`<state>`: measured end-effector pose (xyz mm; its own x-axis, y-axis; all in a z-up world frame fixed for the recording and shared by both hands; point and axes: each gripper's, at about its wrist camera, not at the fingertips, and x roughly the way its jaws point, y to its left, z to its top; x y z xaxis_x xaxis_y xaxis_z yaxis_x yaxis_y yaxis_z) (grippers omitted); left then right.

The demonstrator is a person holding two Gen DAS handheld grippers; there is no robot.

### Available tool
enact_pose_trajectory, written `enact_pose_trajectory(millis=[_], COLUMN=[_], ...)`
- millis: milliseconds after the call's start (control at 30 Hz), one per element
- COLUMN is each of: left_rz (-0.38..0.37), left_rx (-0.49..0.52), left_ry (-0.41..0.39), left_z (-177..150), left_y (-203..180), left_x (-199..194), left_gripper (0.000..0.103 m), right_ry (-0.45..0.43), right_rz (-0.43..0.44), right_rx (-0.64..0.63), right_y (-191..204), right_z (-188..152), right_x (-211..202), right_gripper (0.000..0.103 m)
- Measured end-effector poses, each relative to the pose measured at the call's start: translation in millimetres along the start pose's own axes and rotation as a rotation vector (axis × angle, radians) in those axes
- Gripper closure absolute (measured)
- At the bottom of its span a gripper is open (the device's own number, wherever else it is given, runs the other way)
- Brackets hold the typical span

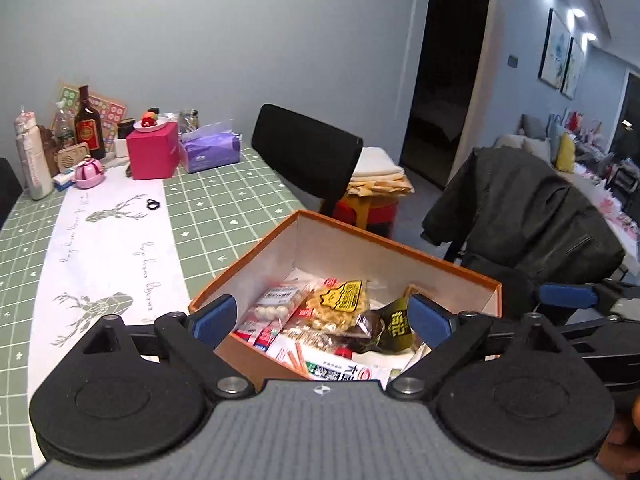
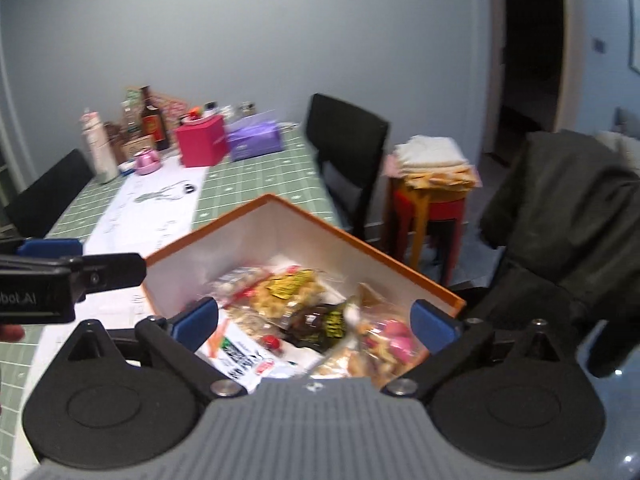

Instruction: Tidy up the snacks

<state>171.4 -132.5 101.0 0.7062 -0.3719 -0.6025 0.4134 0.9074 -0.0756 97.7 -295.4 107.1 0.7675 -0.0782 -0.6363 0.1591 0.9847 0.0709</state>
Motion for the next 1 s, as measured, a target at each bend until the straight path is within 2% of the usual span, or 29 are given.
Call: enact_pose_trajectory(millis=[133,300,400,1000], left_rz=[0.011,0.066,0.072,0.085], left_rx=[-0.003,0.022,0.025,0.066], left_ry=[0.013,0.028,0.047,0.081], left_z=[-13,-27,-32,-44], left_y=[-11,-20,-20,-37], left_x=[2,0,0,-2], left_gripper=[0.000,0.000,0.000,0.000], right_ry=[-0.002,0.012,0.026,0.047], right_rz=[-0.053,-0.062,-0.068,-0.073], right_rx=[0.018,0.082,0.112,0.147], right_y=[-4,-16,-22,-29], right_z=[-15,-37,-46,-58], right_x=[-10,-15,-15,-20], right_gripper=[0.003,0.003,0.003,0.003])
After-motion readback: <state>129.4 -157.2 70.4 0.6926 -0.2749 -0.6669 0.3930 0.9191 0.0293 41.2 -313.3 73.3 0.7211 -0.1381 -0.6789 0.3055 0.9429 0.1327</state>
